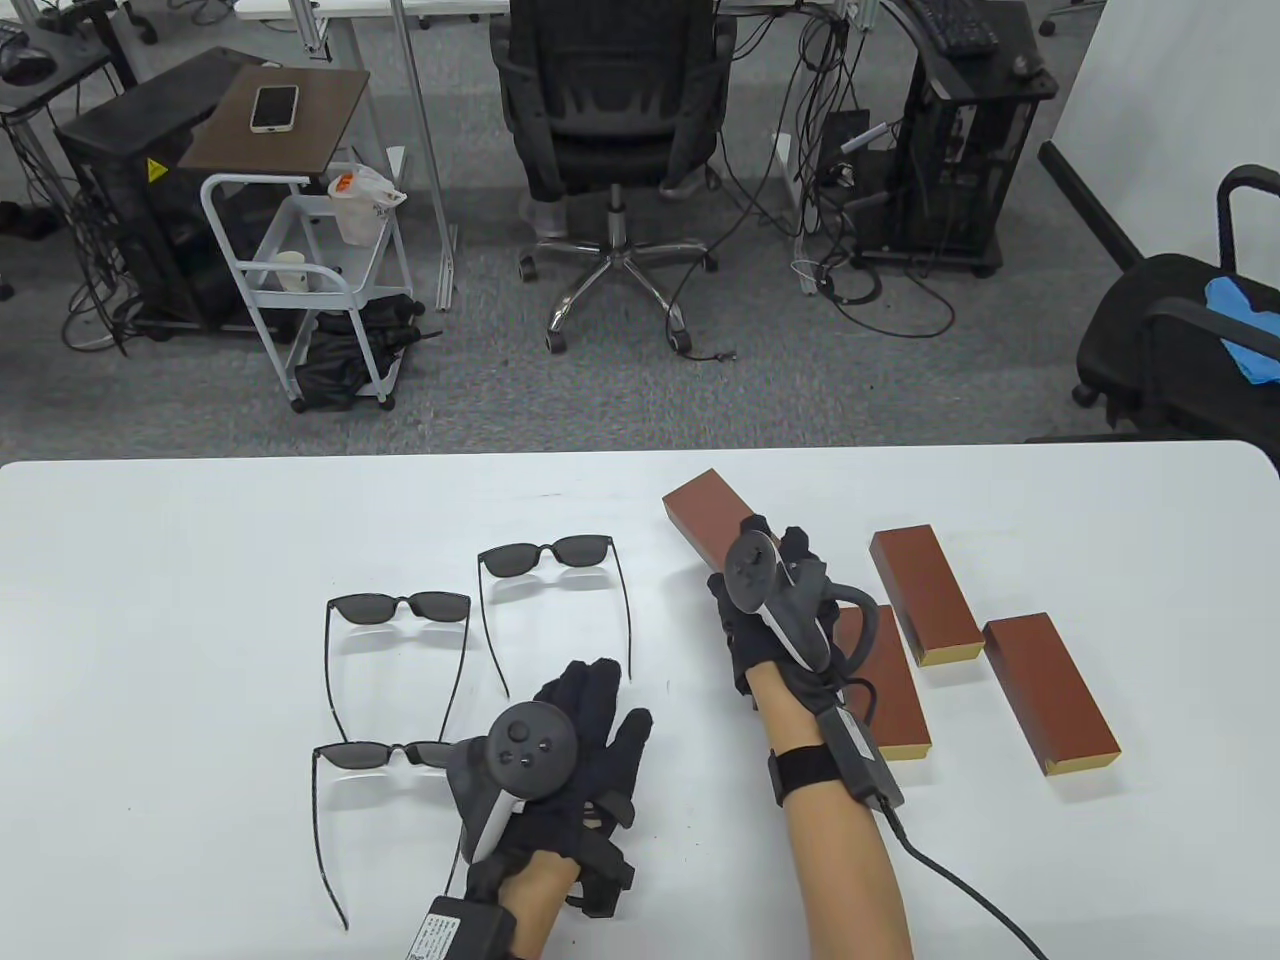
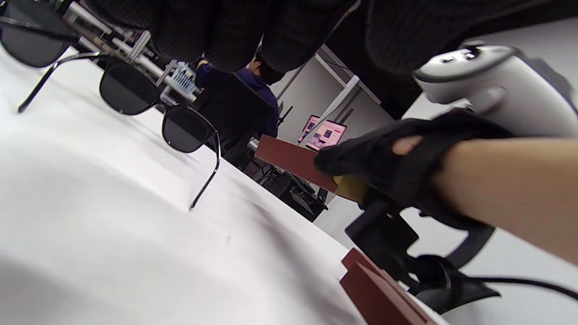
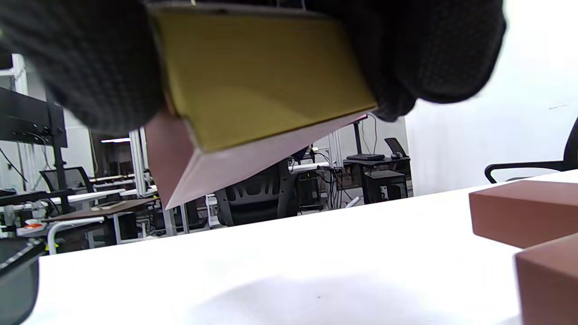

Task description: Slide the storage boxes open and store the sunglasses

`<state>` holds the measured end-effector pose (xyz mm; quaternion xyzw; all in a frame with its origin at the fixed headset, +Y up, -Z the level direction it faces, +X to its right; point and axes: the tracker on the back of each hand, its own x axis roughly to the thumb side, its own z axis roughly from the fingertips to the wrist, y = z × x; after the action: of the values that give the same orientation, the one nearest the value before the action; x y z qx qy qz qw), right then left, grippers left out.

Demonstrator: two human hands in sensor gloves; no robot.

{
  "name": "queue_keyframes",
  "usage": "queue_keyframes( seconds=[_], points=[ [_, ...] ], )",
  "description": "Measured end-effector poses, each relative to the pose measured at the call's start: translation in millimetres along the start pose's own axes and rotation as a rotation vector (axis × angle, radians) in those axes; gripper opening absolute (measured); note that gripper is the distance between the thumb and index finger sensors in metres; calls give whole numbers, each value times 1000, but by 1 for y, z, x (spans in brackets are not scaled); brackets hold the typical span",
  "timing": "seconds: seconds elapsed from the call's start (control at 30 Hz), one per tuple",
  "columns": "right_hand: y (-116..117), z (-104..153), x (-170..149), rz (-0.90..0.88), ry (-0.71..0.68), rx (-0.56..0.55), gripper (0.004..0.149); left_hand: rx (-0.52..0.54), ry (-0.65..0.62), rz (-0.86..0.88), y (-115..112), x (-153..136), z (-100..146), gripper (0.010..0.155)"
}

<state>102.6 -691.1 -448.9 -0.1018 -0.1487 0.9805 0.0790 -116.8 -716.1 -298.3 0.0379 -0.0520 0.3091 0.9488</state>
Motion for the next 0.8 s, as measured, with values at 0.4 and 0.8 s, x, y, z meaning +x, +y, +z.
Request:
queue_keyframes(
  seconds=[0.4,0.8],
  points=[
    [44,-17,7,23,21,130,67,1,-33,-93,-1,6,1,67],
    [67,-11,11,134,10,335,69,24,-2,-97,6,-1,-1,67]
  ],
)
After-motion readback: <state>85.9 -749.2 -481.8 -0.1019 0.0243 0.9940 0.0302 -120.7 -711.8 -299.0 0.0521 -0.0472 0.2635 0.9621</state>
